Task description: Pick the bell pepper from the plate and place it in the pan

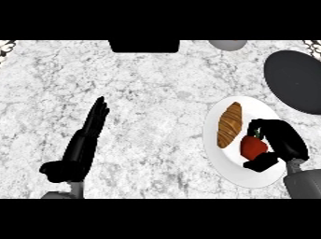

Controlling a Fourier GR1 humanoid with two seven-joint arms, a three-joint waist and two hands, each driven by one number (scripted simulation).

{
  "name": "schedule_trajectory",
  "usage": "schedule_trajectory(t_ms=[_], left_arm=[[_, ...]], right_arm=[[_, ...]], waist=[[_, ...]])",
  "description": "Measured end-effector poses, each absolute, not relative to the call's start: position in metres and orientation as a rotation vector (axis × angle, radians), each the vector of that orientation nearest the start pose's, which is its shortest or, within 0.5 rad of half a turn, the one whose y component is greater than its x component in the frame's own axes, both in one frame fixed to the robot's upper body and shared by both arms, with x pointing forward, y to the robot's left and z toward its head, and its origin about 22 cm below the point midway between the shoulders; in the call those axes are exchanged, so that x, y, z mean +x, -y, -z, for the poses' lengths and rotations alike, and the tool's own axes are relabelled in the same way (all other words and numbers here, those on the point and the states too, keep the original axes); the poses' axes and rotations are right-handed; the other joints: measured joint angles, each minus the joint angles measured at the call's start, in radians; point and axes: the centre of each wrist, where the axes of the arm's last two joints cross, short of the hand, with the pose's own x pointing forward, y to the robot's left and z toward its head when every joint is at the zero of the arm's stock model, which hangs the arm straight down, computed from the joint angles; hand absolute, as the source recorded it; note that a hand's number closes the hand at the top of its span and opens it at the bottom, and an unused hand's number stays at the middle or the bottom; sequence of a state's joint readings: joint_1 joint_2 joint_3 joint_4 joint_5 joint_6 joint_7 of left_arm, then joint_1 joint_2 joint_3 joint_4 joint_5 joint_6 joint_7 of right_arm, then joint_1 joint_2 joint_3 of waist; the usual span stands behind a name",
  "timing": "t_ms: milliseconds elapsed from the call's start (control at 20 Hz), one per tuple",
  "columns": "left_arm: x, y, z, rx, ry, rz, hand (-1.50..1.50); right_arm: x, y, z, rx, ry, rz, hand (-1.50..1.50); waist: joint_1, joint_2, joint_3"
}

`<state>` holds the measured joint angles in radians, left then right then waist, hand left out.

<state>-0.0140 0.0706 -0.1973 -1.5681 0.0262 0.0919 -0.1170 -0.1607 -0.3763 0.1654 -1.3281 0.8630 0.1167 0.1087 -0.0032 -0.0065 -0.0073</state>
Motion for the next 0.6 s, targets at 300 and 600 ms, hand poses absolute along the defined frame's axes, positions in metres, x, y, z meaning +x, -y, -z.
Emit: schedule_trajectory(t_ms=[300, 600], left_arm=[[0.238, -0.204, -0.006, -0.053, 1.693, 0.124, 0.00], [0.238, -0.208, -0.009, -0.049, 1.696, 0.115, 0.00]], right_arm=[[0.272, 0.269, -0.031, -0.794, 1.341, -1.159, 1.50], [0.261, 0.261, -0.077, -0.900, 1.568, -1.014, 1.50]], waist=[[0.000, 0.003, 0.006], [-0.007, 0.002, 0.007]])
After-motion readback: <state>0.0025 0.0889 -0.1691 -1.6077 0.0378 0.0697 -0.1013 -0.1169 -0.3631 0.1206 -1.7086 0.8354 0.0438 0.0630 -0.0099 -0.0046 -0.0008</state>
